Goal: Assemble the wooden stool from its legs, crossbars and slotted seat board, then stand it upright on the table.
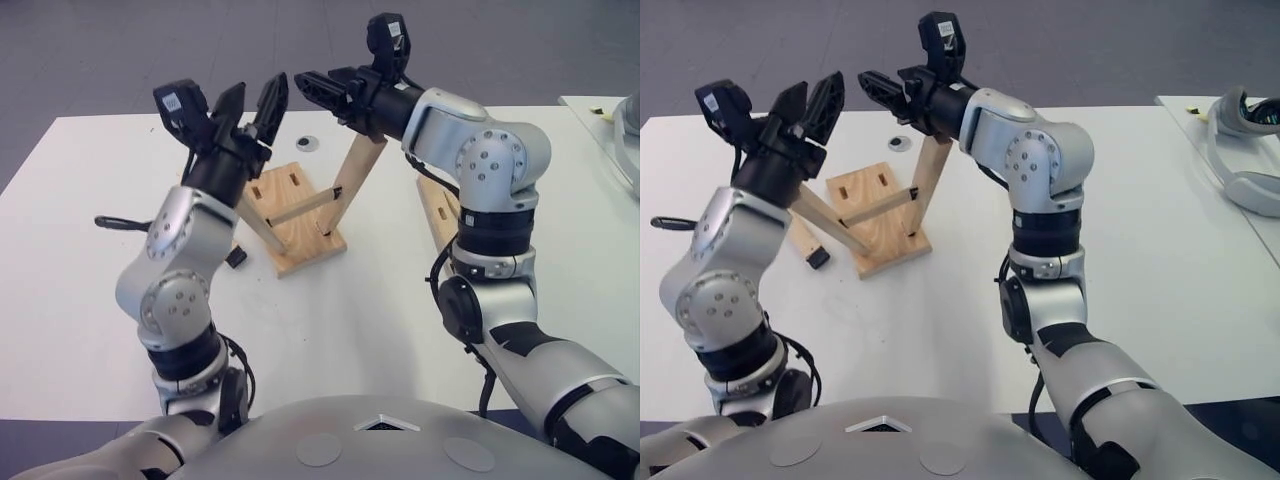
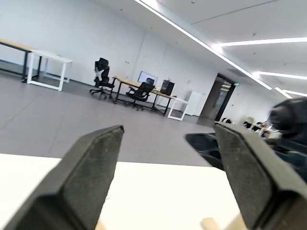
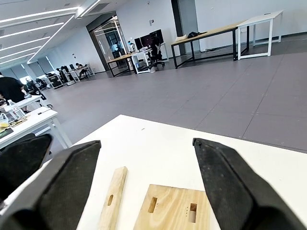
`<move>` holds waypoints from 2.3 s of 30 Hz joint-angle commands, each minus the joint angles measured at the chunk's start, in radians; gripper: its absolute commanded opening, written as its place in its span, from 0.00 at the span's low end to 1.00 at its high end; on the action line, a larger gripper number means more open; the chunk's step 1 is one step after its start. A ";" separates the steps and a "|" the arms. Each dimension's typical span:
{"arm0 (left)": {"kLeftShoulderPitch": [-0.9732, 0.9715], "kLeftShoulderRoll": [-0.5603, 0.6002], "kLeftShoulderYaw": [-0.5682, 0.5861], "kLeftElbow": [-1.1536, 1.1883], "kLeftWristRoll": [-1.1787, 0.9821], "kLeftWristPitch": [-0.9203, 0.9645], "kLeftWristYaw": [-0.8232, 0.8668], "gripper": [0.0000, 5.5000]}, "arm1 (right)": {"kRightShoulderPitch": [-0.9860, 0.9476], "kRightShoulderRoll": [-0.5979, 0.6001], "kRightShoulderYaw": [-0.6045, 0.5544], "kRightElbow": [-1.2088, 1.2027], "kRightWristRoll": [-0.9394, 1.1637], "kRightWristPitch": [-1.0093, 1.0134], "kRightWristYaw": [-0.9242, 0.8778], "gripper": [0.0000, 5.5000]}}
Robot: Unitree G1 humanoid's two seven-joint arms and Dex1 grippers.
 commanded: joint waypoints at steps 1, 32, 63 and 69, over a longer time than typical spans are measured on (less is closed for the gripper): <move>-0.157 0.042 0.076 0.087 -0.036 0.039 0.054 0.64 | -0.209 -0.028 -0.090 0.188 0.010 -0.098 0.019 0.66; 0.070 0.377 0.396 -0.147 -0.483 -0.093 0.361 0.64 | -0.700 -0.342 0.128 0.967 -0.288 -0.816 0.271 0.66; 0.466 0.232 0.379 -0.123 -0.385 -0.290 0.310 0.64 | 0.243 -0.663 0.367 0.289 -0.299 -0.377 0.694 0.66; 0.500 0.194 0.339 -0.164 -0.353 -0.326 0.327 0.64 | 0.079 -0.617 0.361 0.629 -0.501 -0.615 0.558 0.66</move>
